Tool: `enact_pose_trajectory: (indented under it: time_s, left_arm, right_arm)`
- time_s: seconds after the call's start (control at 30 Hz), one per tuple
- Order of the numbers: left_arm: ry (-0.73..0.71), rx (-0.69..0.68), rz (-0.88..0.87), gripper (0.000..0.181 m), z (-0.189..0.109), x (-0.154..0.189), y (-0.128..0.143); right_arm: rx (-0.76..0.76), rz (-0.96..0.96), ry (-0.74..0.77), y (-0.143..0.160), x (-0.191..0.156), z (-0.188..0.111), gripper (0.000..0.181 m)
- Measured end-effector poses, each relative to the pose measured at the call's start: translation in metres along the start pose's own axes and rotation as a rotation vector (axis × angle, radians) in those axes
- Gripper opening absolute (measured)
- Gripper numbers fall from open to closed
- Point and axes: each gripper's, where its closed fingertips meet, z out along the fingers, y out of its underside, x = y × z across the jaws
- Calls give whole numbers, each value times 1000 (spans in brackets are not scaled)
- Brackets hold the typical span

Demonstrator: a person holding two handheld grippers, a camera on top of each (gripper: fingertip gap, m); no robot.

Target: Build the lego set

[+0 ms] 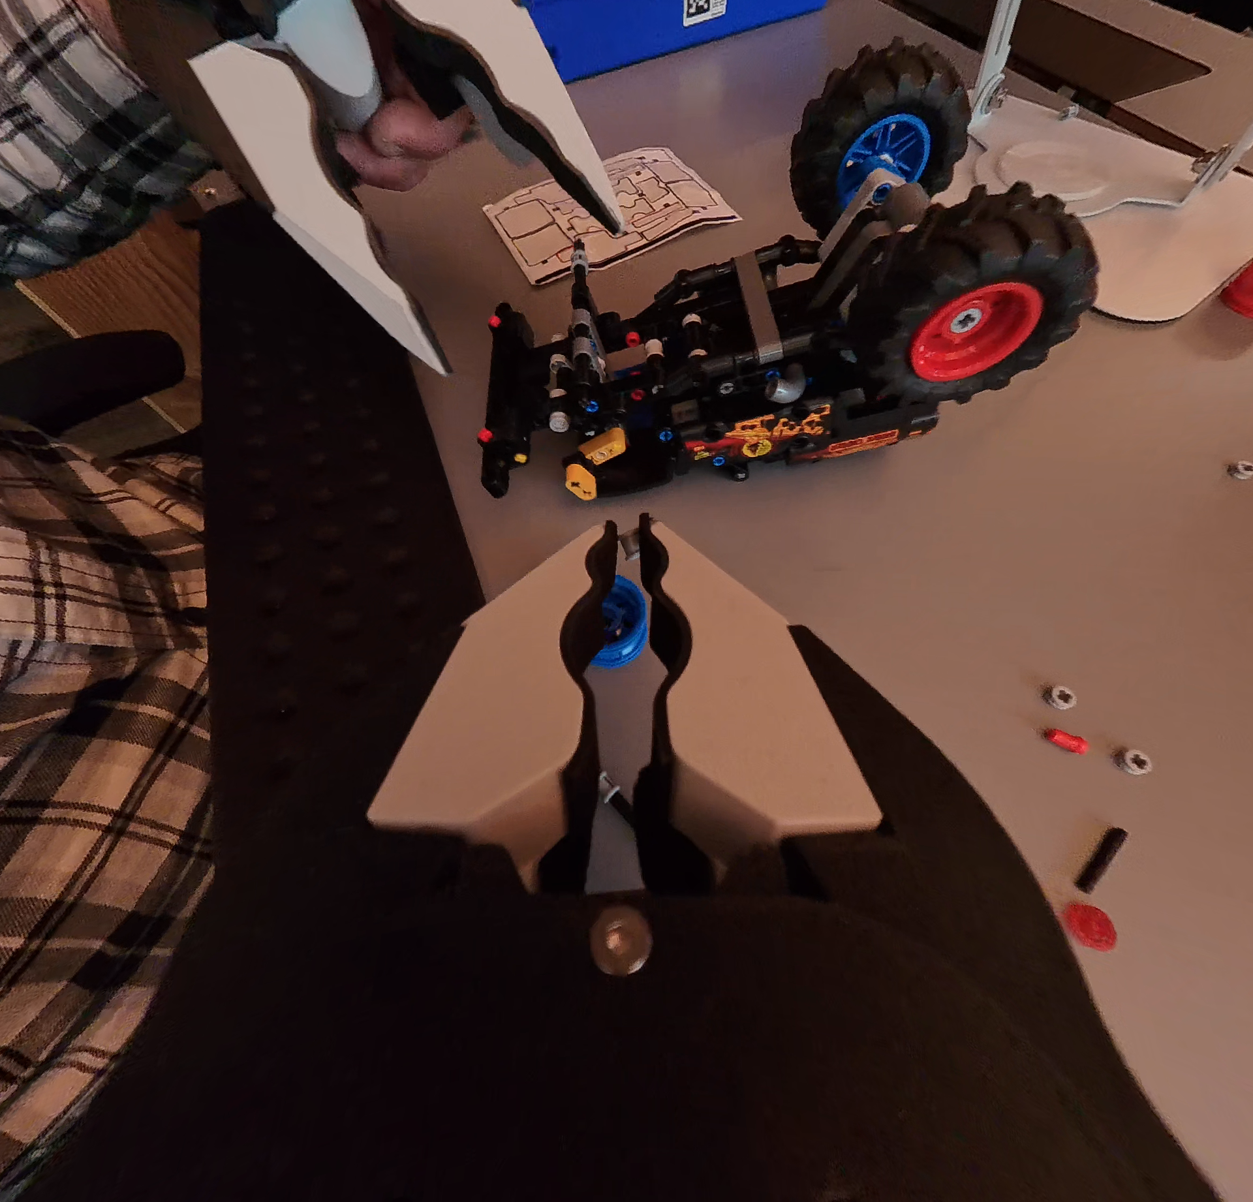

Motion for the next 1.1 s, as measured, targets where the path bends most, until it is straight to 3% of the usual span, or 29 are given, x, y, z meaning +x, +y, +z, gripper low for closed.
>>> enact_pose_trajectory:
  time_s: [0.13, 0.33, 0.43, 0.63, 0.8, 0.87, 0.97, 1.1]
  left_arm:
    - [-12, 33, 151, 59, -1, 21, -14]
    - [-58, -111, 370, 42, 25, 36, 1]
    - [-78, -144, 390, 25, 32, 34, 6]
    - [-157, -127, 363, 18, 41, 21, -1]
    - [-170, -126, 305, 20, 50, 3, -4]
    - [-141, -112, 271, 34, 51, 1, -5]
    - [-139, -79, 259, 44, 42, -5, -6]
    - [-153, -69, 237, 44, 29, -8, 5]
  right_arm:
    - [16, 16, -23, -1, -6, 4, 4]
    - [26, 25, -35, -1, -16, 6, 4]
    - [39, 29, -39, -3, -20, 4, 4]
    - [34, 32, -29, -2, -20, 6, 4]
    - [29, 51, 11, -1, -4, 0, 4]
    - [14, 71, 34, 2, 8, -1, 4]
    - [-24, 103, 44, 11, 20, 3, 4]
    - [-146, 74, 58, 30, 28, 16, 4]
